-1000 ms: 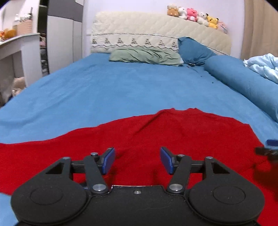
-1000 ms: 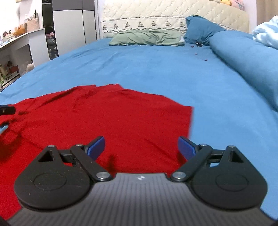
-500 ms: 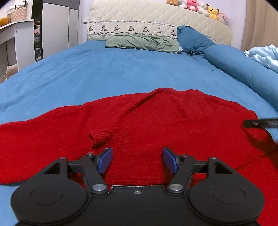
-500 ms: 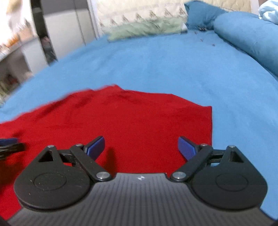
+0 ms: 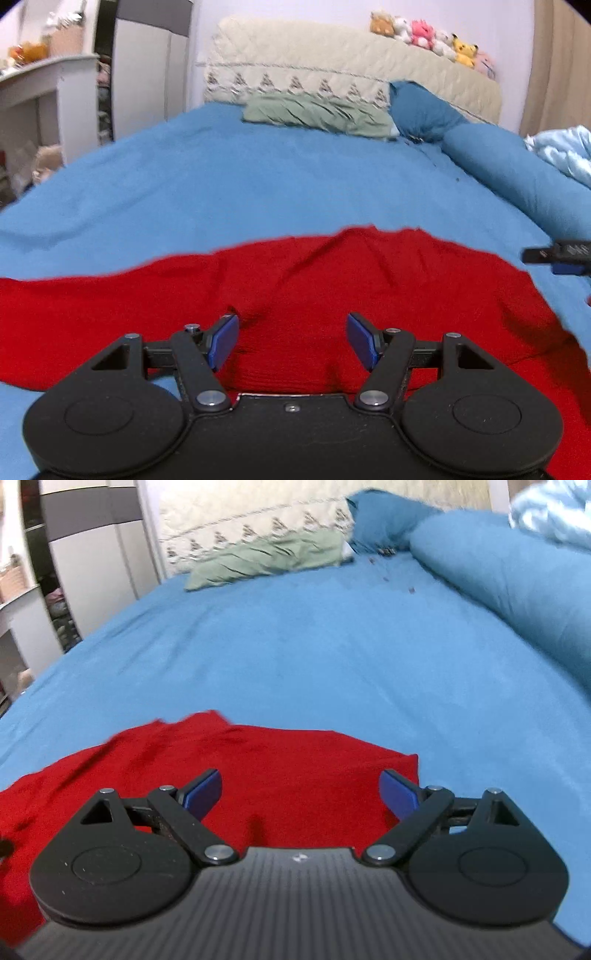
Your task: Fold small clothes
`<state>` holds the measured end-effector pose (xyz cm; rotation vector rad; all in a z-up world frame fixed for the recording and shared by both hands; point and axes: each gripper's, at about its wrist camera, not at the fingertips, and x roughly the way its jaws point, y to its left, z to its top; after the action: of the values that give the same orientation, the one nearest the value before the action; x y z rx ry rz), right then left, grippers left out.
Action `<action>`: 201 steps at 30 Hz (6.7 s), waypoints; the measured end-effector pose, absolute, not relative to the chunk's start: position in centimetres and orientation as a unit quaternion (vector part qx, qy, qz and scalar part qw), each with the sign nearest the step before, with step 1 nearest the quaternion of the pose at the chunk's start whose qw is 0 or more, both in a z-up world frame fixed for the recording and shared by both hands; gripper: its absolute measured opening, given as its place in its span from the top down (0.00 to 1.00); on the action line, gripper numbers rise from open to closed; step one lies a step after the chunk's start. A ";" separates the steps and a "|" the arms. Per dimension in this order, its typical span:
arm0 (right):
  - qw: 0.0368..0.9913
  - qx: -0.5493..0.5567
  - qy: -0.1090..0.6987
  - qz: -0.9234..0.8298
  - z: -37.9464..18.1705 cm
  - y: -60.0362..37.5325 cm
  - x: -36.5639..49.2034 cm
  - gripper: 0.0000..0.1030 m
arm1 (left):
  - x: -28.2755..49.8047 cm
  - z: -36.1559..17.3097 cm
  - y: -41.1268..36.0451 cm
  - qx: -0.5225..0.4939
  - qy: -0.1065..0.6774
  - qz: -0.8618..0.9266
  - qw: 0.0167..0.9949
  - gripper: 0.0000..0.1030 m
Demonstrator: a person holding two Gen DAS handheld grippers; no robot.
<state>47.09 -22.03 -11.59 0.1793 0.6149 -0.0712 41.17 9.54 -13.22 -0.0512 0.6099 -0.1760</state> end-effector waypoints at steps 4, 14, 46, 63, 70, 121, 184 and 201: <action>0.953 0.056 0.297 -0.007 -7.5 -18.4 43.4 0.00 | 38.9 -9.9 12.2 -0.041 0.289 -0.073 0.954 0.22; 0.947 0.037 0.308 0.085 -4.3 -7.8 38.9 0.00 | 35.5 -6.1 22.6 -0.127 0.271 0.004 0.954 0.03; 0.932 0.021 0.345 0.109 -12.7 0.0 41.6 0.00 | 40.8 -16.6 43.9 -0.229 0.274 0.190 0.915 0.96; 0.955 0.063 0.289 0.017 -6.8 -13.3 37.1 0.00 | 44.2 -4.5 9.0 -0.079 0.194 -0.145 0.967 0.96; 0.947 0.070 0.312 -0.024 -8.0 -18.7 35.6 0.00 | 44.1 -15.9 -3.3 -0.010 0.307 -0.199 0.930 0.96; 0.946 0.083 0.312 -0.011 -16.9 -14.6 44.4 0.40 | 38.3 -18.4 15.6 -0.017 0.301 -0.007 0.953 0.12; 0.945 0.071 0.318 0.037 -2.1 -22.9 17.7 0.00 | 20.5 -3.9 15.5 -0.018 0.327 -0.141 0.934 0.06; 0.906 0.066 0.418 -0.023 -15.4 -19.7 7.1 0.11 | 13.7 -16.3 16.9 -0.021 0.423 -0.101 0.900 0.29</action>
<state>7.07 -19.74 -15.35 0.1358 0.8639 -0.0466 13.74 16.94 -16.30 -0.0431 0.8746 -0.2086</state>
